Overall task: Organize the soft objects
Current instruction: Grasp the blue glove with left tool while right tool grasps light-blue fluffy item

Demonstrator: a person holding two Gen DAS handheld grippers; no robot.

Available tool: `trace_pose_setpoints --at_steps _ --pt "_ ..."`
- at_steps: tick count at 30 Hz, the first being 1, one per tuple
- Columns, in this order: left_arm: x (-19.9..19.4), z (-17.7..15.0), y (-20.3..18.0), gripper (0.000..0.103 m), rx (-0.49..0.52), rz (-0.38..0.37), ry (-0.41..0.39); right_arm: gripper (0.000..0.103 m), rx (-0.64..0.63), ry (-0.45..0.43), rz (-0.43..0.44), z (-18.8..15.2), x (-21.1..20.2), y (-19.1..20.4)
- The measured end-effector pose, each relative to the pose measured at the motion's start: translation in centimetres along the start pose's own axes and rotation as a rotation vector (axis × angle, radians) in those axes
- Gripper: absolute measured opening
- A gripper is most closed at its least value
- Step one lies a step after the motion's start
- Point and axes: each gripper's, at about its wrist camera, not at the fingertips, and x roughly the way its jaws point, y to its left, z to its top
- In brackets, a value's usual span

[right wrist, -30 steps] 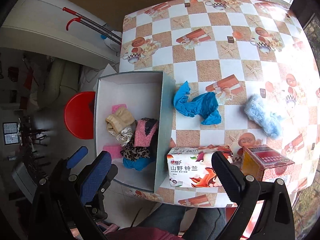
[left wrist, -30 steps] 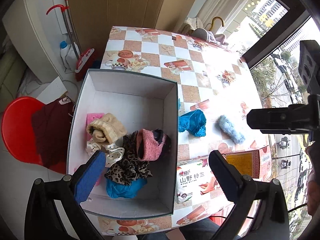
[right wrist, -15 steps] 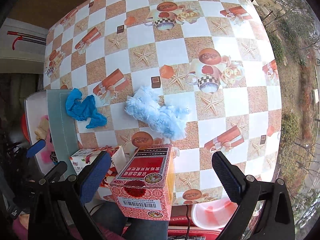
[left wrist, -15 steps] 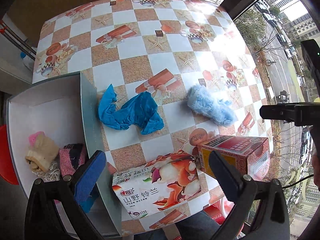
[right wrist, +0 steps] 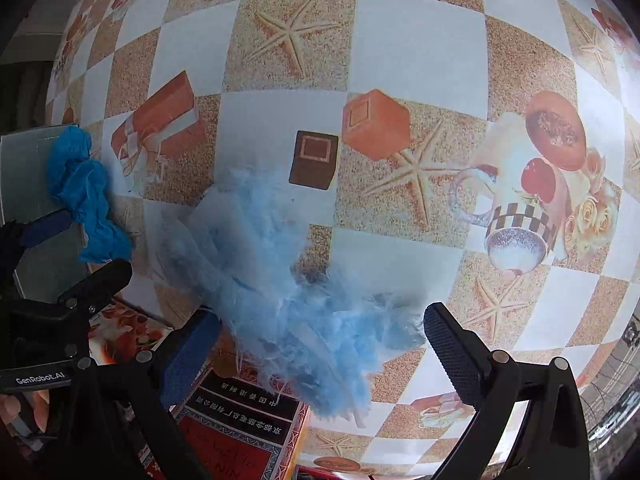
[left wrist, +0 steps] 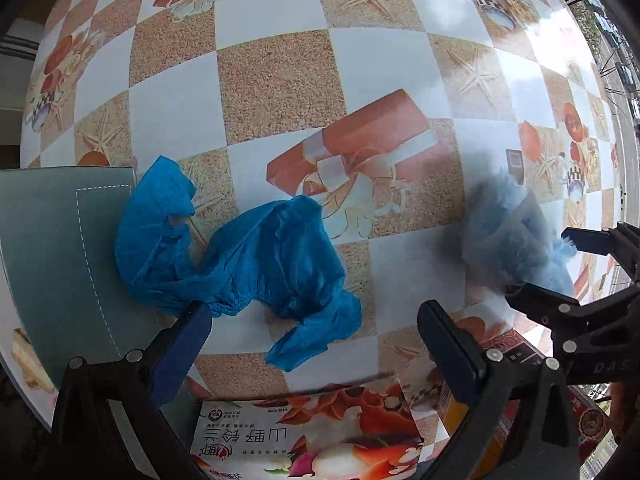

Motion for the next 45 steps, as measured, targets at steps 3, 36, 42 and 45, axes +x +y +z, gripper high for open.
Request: trace_pose_setpoints --at_steps 3,36,42,45 --pt "1.3 0.3 -0.2 0.103 0.013 -0.001 0.02 0.102 0.019 -0.043 -0.031 0.0 0.2 -0.6" --pt "0.4 3.0 -3.7 0.103 0.059 0.092 -0.174 0.103 0.382 -0.183 -0.101 -1.7 -1.4 -11.9" --pt "1.8 4.4 -4.7 0.103 0.012 0.062 -0.182 0.103 0.395 -0.217 -0.103 -1.2 -1.4 -12.3" --pt "1.8 5.2 -4.6 0.101 0.012 0.062 -0.138 0.102 0.39 -0.194 -0.104 -1.6 -1.6 -11.5"
